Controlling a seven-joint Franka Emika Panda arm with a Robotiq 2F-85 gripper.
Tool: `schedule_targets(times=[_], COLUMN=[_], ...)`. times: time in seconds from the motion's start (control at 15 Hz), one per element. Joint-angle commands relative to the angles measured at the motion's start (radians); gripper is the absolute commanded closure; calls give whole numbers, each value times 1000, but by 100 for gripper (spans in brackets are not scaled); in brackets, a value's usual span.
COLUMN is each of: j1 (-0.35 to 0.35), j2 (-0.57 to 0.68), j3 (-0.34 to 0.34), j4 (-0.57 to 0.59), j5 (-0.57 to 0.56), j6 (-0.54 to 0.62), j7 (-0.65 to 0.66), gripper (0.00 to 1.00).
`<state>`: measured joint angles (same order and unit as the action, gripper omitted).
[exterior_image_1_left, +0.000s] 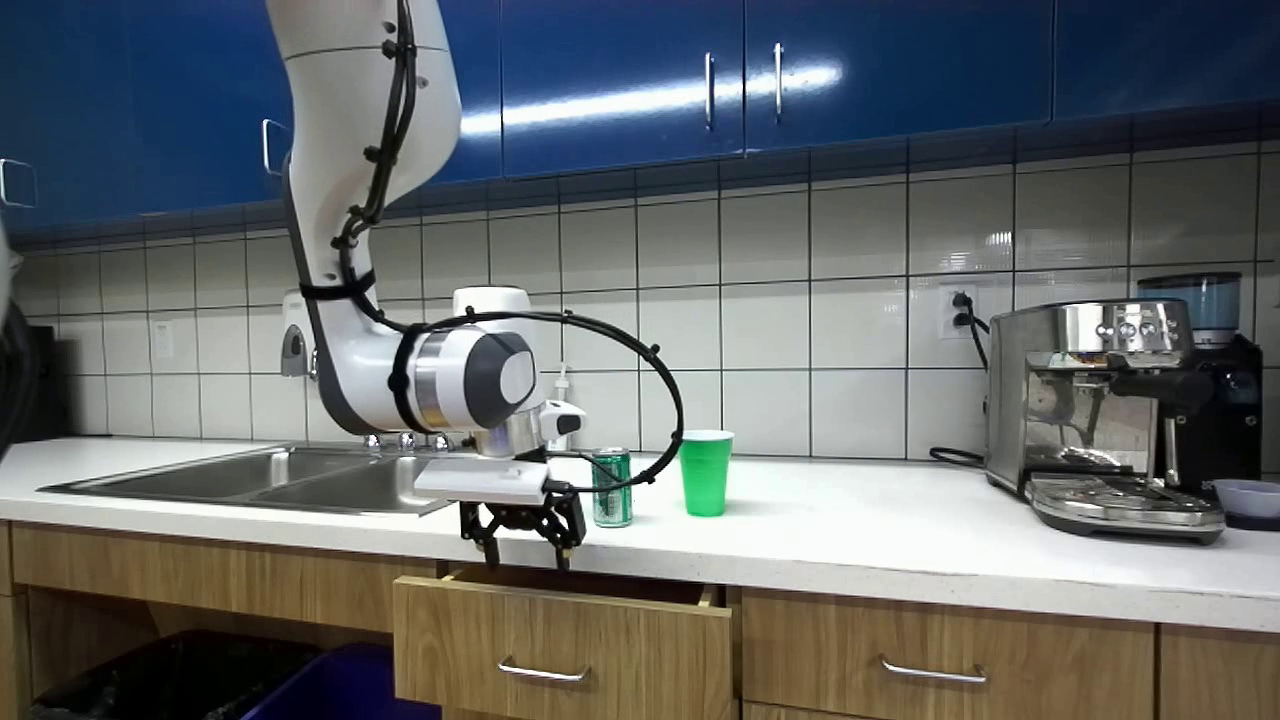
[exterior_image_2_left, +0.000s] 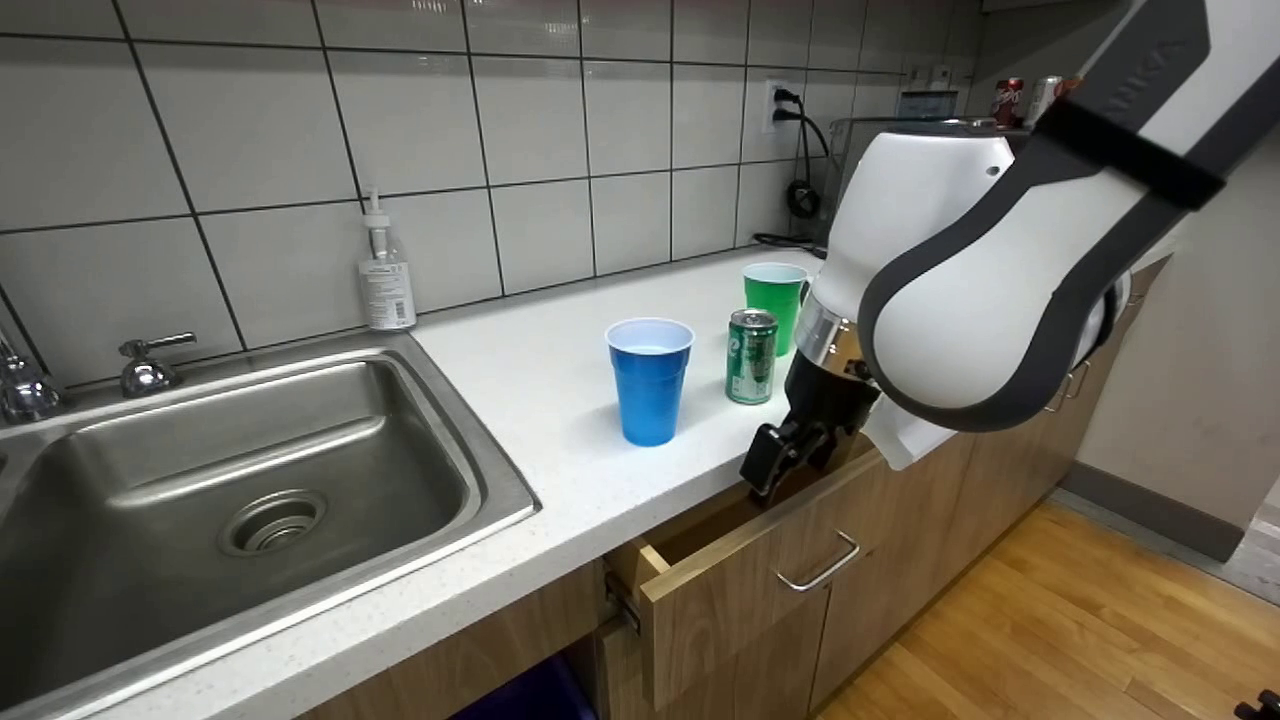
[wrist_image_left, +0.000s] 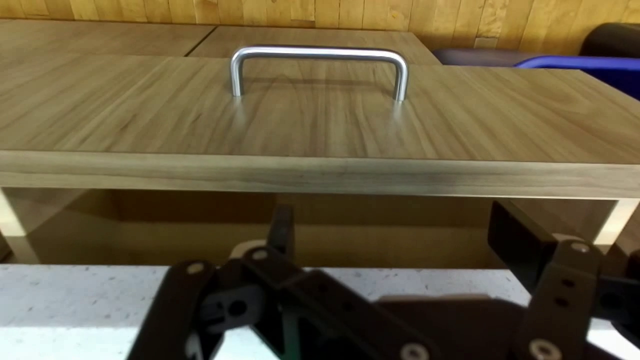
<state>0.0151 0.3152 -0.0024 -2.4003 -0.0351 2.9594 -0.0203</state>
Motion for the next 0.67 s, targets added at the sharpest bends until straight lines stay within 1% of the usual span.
schedule_targets(times=[0.0,0.6], j1=[-23,-30], j2=[28,71], j3=[12,3], j4=[19,63], j5=[13,3], j6=[24,28], j7=[-19,-17], gripper=[0,0])
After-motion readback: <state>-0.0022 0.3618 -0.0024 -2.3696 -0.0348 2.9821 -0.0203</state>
